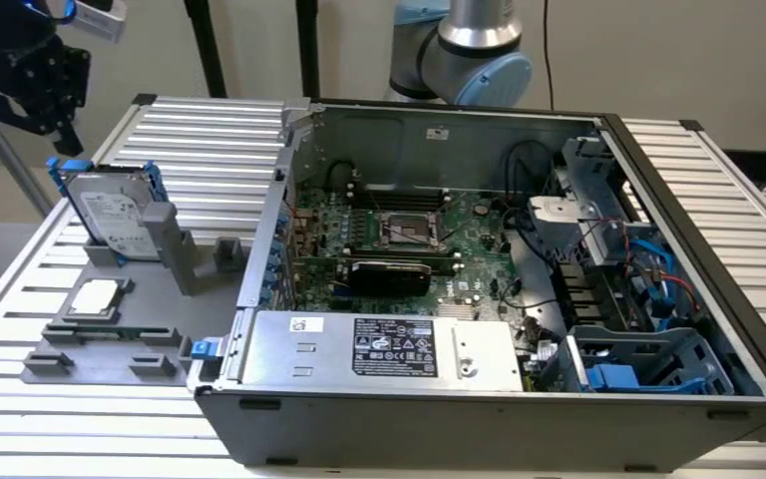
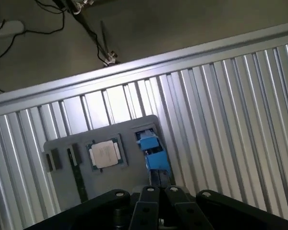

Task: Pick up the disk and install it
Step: 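Pick up the disk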

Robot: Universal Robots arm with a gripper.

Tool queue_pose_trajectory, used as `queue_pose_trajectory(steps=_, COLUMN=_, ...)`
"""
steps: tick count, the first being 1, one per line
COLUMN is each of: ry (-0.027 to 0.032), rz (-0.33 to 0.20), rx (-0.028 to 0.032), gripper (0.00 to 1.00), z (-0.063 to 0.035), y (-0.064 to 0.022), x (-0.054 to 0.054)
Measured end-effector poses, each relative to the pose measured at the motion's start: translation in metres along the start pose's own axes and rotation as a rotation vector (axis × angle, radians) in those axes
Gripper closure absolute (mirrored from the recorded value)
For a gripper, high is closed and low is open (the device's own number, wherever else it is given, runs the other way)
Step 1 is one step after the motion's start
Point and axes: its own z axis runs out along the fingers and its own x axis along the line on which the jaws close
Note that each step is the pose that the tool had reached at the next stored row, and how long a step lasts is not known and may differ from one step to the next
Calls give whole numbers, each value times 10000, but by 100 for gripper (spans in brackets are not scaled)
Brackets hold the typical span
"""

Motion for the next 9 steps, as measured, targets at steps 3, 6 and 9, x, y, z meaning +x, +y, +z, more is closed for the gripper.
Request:
queue_pose_trajectory(steps=3, ry=27, rz=-545, rx=-9, gripper=100, z=6, y=0, x=0)
queue_pose_trajectory(steps=6, ry=49, rz=-1021, rx=-11, gripper=100, z=8, y=0, x=0)
queue_pose_trajectory(steps=9, ry=56, rz=-1288, rx=14, gripper=100, z=10, y=-1, x=-1)
